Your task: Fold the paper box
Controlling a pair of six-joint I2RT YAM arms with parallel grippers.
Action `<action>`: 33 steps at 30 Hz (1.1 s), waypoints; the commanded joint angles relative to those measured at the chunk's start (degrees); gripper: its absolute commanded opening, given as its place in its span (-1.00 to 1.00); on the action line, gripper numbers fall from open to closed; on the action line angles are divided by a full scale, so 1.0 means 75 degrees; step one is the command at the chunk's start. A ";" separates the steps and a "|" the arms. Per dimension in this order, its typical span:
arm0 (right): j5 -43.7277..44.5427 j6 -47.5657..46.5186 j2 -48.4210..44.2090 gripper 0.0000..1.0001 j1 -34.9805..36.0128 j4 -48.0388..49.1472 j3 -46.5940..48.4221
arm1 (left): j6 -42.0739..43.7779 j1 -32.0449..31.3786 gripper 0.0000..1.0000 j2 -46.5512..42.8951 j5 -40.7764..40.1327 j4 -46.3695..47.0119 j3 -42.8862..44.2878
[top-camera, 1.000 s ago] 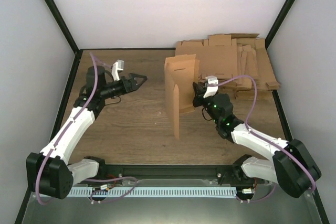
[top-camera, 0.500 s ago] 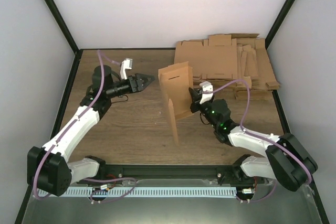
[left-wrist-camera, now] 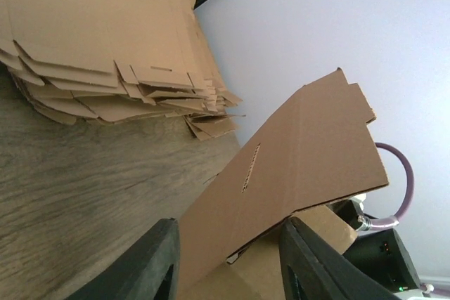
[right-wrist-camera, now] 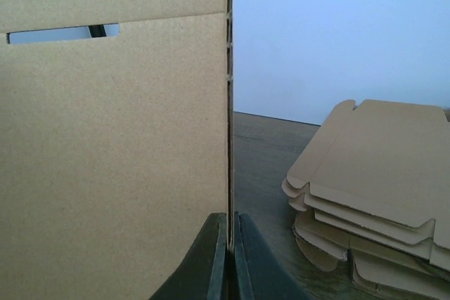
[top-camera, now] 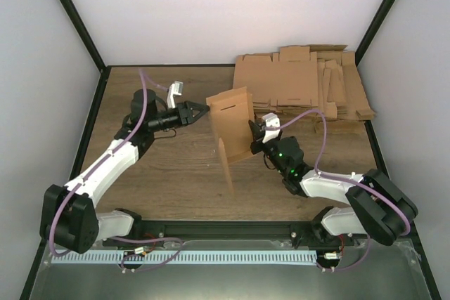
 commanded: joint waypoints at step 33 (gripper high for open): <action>-0.1434 0.0635 -0.1933 0.01 -0.0023 -0.4502 0.1067 | 0.4360 -0.0352 -0.93 -0.0517 -0.0335 -0.2619 0.0625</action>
